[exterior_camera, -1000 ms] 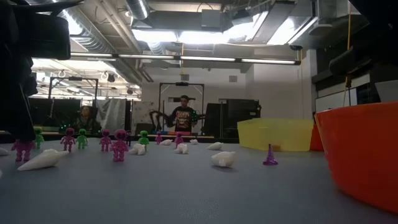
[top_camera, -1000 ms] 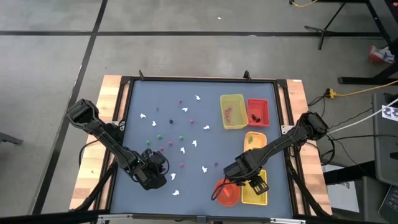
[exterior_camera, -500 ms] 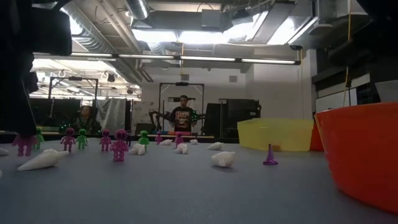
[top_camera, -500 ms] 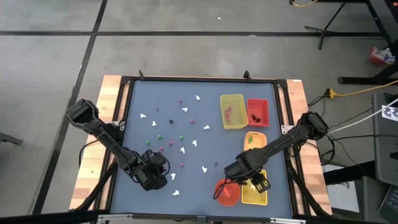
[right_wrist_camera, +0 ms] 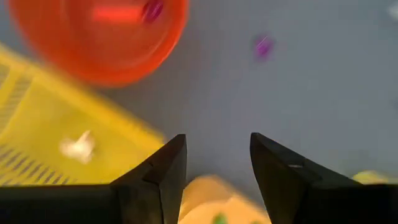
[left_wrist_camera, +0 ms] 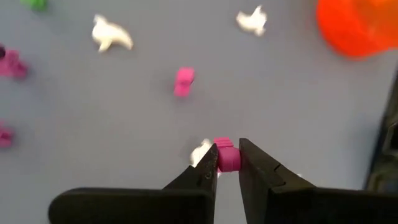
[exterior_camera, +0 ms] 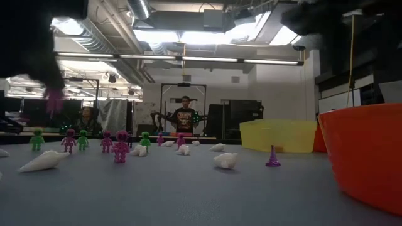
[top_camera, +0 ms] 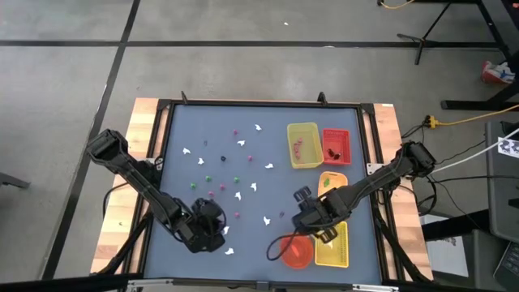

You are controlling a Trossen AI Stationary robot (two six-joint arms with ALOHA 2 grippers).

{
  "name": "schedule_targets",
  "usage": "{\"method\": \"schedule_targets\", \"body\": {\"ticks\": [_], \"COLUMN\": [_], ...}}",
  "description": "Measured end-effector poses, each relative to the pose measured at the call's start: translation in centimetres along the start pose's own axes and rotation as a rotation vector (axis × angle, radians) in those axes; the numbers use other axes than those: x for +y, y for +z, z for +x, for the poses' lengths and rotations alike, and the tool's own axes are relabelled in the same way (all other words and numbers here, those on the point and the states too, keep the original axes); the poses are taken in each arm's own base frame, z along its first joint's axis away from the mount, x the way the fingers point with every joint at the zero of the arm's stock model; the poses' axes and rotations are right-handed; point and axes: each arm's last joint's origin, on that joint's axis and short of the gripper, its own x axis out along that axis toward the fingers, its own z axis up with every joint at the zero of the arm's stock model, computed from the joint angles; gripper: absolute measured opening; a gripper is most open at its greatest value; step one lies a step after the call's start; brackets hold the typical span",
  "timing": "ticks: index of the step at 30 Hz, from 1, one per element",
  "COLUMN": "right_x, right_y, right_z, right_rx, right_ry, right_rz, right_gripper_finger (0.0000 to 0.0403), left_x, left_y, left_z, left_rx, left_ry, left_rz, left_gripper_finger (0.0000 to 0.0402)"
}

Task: Sort Halloween decoration
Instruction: Put the pink skeleton toy into the top yellow bin

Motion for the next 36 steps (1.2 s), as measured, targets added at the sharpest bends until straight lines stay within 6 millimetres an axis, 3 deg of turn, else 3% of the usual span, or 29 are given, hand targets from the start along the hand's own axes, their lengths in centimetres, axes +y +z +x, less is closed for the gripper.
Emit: {"method": "schedule_targets", "body": {"ticks": [6, 15, 28, 36], "right_x": [-0.4, -0.9, -3.0, -4.7], "right_y": [1.4, 3.4, 5.9, 5.9], "right_z": [-0.1, -0.7, -2.1, -2.3], "right_rx": [-0.134, -0.348, -0.662, -0.707], "right_ry": [-0.123, -0.206, -0.257, -0.252], "right_rz": [0.009, 0.036, 0.137, 0.176], "right_gripper_finger": [0.0175, 0.0175, 0.0175, 0.0175], "left_x": [-1.9, -4.0, -5.1, -5.2], "left_y": [2.4, 5.1, 7.9, 8.8], "left_z": [-0.9, -1.4, -1.5, -1.4], "left_rx": [-0.130, -0.330, -0.522, -0.550], "left_ry": [-0.025, -0.076, -0.095, -0.104], "left_rz": [0.068, 0.303, 0.541, 0.592], "left_gripper_finger": [0.0027, 0.0027, 0.0028, 0.0028]}}
